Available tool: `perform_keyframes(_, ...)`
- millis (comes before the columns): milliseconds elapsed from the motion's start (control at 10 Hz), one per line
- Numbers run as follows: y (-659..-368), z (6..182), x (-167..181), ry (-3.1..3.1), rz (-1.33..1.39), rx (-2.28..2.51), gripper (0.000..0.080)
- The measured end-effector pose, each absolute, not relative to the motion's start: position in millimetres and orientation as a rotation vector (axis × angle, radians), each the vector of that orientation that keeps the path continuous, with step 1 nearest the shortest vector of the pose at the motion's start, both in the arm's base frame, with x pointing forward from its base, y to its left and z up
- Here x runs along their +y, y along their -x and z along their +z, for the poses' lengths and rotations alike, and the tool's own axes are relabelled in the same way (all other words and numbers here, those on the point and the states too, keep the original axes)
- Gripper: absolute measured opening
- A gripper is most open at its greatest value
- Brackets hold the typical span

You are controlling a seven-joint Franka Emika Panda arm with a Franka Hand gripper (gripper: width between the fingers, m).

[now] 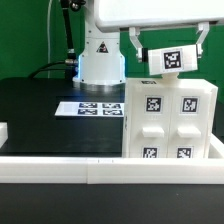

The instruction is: Assemble cabinet

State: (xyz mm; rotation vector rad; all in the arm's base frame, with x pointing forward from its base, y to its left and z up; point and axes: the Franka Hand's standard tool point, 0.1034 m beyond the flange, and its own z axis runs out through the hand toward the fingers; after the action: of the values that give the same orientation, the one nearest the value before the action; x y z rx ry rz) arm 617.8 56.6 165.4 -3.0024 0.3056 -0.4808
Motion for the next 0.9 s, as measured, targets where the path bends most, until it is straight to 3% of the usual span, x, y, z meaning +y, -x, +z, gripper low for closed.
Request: perform_keyframes(900, -619.6, 165.9, 71.0, 2.557, -0.465, 1.264, 0.056)
